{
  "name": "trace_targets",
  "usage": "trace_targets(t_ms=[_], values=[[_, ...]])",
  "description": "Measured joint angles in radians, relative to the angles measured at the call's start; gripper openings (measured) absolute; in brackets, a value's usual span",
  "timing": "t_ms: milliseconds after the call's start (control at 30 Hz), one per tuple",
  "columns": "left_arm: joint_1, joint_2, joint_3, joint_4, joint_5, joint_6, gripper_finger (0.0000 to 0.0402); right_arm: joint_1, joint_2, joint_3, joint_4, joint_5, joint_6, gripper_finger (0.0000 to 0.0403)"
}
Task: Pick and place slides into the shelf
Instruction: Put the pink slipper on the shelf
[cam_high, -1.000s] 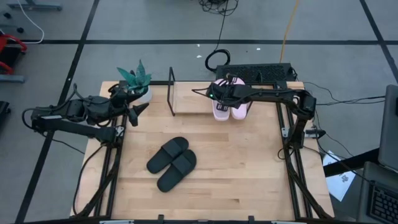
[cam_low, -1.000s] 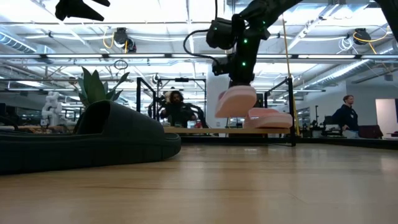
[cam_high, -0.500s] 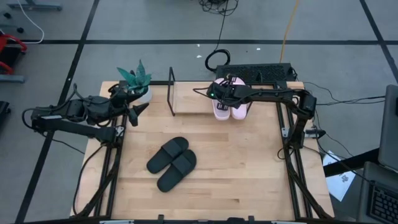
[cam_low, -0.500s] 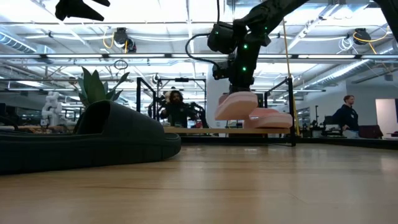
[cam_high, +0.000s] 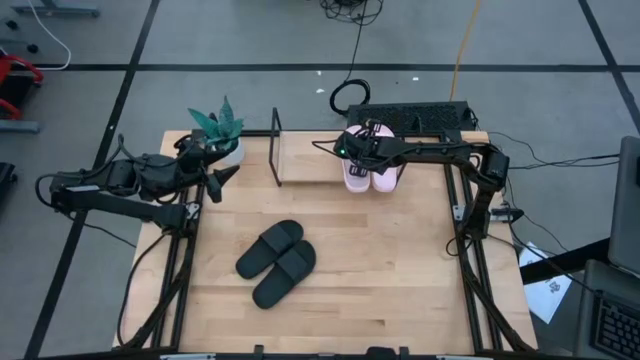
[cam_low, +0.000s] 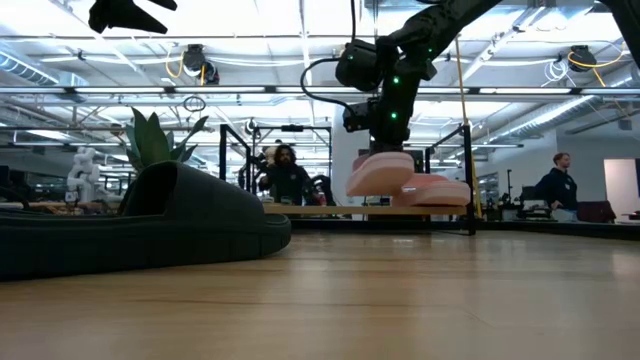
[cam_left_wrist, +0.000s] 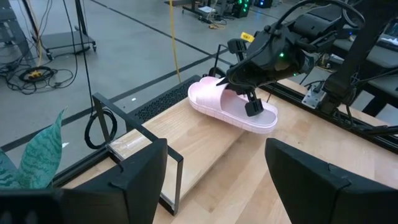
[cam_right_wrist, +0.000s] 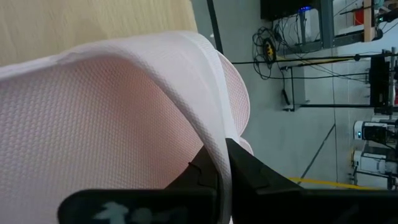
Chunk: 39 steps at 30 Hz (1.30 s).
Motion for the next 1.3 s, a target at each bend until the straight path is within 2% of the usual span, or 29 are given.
trace_targets(t_ms=[1300], values=[[0.0, 0.0, 0.0, 0.0, 0.001, -0.022, 0.0273, -0.013, 0.0, 0.0, 0.017, -0.045, 0.006, 0.0]])
